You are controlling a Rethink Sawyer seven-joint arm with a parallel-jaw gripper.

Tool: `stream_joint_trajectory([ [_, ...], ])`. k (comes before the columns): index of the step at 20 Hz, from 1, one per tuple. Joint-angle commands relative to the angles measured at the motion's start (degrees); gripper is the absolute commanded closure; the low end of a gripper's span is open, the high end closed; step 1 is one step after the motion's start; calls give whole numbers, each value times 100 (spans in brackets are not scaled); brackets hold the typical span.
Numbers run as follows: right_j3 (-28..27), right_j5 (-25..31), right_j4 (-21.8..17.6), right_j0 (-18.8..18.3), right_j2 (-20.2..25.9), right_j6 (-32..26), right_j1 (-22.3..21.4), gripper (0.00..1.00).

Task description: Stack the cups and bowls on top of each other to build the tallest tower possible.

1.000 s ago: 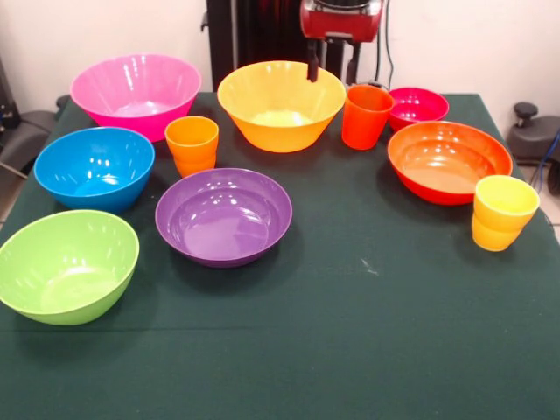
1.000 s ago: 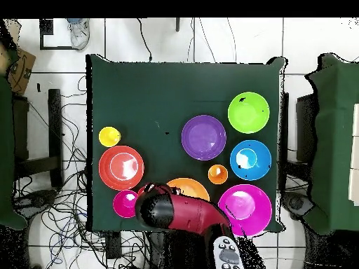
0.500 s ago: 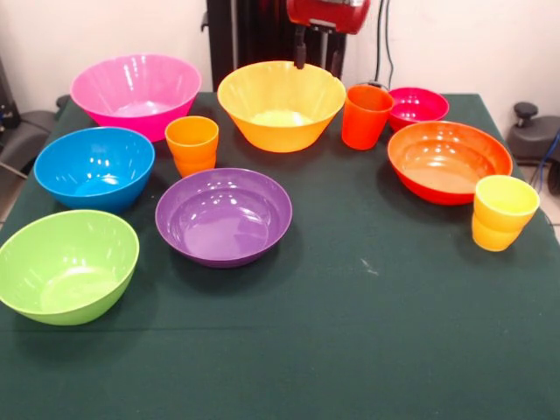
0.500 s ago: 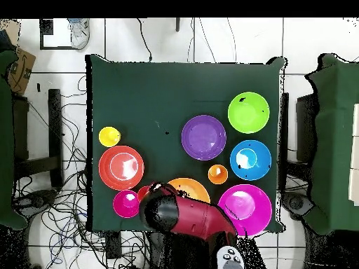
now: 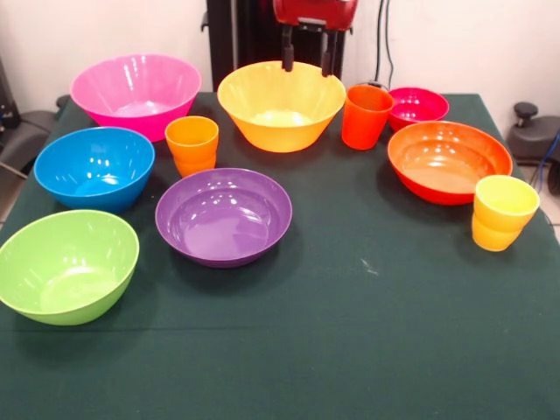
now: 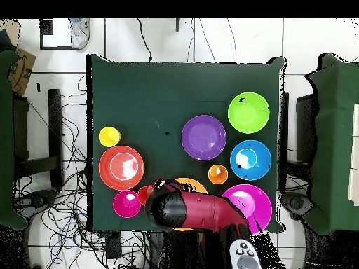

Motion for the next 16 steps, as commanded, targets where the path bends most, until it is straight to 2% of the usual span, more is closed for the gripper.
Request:
stream_joint_trajectory([
  [1,-551,1002,-1044,-575,2160,-2375,76,0],
  [4,-551,1314,-1232,-859,2787,-2544,0,0],
  [10,-776,2051,-1359,-1422,4071,-3412,749,0],
  [16,-1037,2639,-1526,-1514,4709,-4037,1176,0],
])
